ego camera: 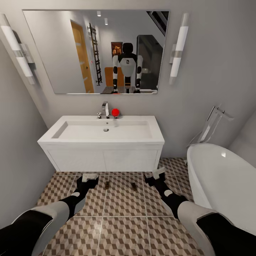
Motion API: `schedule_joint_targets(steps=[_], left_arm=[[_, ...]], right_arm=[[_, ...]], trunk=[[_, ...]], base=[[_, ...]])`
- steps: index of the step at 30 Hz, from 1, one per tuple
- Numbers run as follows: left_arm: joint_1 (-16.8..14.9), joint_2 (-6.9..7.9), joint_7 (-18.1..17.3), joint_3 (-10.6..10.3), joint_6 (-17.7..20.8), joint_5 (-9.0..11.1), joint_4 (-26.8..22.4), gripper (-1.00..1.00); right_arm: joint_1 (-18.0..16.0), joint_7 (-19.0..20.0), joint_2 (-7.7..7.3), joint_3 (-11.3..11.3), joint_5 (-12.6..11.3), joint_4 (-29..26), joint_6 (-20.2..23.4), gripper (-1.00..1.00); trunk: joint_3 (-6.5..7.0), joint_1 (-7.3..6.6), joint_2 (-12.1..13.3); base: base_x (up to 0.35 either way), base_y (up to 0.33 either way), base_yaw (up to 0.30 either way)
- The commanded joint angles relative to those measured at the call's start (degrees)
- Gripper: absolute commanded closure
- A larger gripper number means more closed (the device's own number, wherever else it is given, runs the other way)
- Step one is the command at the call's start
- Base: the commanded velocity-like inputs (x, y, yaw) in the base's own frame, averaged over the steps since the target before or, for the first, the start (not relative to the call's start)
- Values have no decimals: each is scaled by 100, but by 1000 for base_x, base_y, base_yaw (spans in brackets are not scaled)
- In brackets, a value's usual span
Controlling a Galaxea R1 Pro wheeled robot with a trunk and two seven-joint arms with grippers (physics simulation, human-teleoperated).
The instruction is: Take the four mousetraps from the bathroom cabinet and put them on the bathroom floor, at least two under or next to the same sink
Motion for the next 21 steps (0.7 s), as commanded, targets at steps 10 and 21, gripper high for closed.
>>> schedule_joint_targets(steps=[10, 21], left_arm=[[440, 69, 0, -50, -37, 29, 29, -100], [1059, 241, -2, -43, -67, 33, 30, -100]], right_arm=[[458, -41, -78, -6, 54, 9, -50, -100], [978, -38, -360, -10, -82, 10, -80, -100]], trunk=[[-11, 3, -12], [-11, 3, -12]], base=[[0, 0, 0], [0, 0, 0]])
